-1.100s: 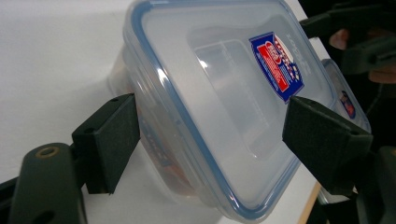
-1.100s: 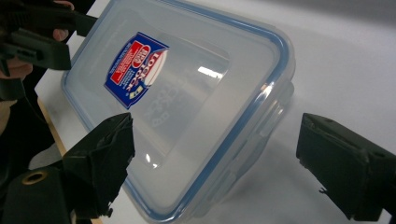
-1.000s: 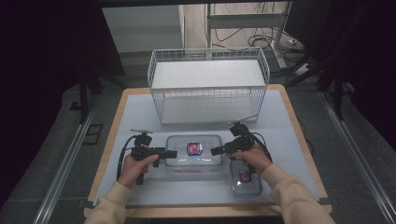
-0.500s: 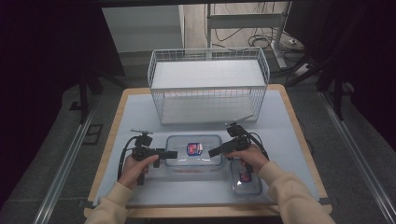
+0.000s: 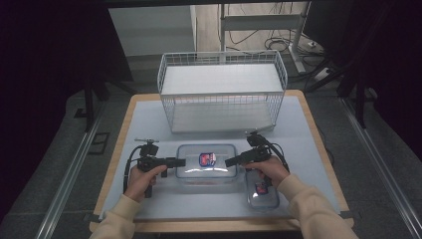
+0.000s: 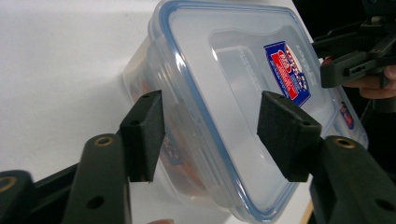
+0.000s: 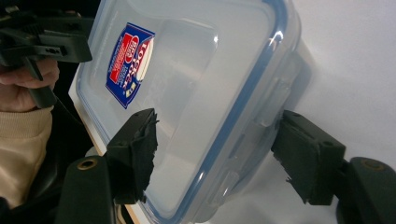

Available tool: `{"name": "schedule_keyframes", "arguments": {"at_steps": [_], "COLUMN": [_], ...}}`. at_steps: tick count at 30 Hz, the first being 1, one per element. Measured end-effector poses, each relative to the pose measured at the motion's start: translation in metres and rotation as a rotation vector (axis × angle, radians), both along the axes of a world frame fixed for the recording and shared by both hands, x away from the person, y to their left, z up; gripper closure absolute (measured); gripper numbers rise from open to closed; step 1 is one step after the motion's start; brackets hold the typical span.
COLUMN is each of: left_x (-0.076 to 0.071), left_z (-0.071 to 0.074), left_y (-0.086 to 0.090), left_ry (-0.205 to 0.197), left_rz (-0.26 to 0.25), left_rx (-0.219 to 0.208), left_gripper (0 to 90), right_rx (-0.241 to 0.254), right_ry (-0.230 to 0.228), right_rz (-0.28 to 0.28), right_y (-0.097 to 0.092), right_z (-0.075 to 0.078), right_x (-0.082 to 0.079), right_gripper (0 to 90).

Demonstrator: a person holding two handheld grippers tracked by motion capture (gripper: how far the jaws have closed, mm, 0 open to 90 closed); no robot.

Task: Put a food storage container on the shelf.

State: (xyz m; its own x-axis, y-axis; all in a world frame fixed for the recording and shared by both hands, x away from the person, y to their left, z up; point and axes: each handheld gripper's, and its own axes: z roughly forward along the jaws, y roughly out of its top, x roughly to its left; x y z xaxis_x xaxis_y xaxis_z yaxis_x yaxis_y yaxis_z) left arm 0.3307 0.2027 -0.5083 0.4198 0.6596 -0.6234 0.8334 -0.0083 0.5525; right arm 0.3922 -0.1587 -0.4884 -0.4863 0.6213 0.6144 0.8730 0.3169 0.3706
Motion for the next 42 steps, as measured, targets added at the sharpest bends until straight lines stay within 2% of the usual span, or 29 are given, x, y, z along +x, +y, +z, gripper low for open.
{"name": "schedule_keyframes", "arguments": {"at_steps": [4, 7, 12, 14, 18, 23, 33, 42], "left_x": [-0.002, -0.003, -0.001, 0.0, 0.003, 0.003, -0.001, -0.009], "left_z": [-0.002, -0.002, -0.005, -0.007, -0.012, -0.011, -0.008, -0.005], "left_y": [0.005, 0.005, 0.002, 0.002, 0.002, 0.001, 0.002, 0.005], "left_ry": [0.019, 0.023, 0.071, 0.104, 0.144, 0.141, 0.127, 0.088], "left_rz": [0.0, -0.002, -0.03, -0.041, -0.059, -0.059, -0.06, -0.069], "left_rx": [-0.034, -0.034, -0.029, -0.044, -0.084, -0.08, -0.079, -0.075], "left_gripper": [46.9, 47.4, 39.3, 34.8, 33.8, 34.1, 38.2, 41.8], "right_rx": [0.016, 0.022, 0.032, 0.033, 0.029, 0.029, 0.016, 0.046], "right_ry": [0.006, 0.004, 0.017, 0.018, 0.013, 0.011, -0.024, -0.063], "right_rz": [-0.008, -0.013, -0.021, -0.02, -0.015, -0.013, -0.001, -0.018], "right_y": [-0.003, -0.004, -0.005, -0.006, -0.005, -0.005, -0.005, -0.01], "right_z": [0.0, 0.0, -0.003, -0.003, -0.002, -0.002, 0.002, 0.005], "right_x": [0.0, -0.001, -0.001, -0.001, -0.001, -0.001, -0.007, -0.017], "right_gripper": [34.9, 34.9, 34.9, 34.9, 34.9, 34.9, 37.3, 43.8]}}
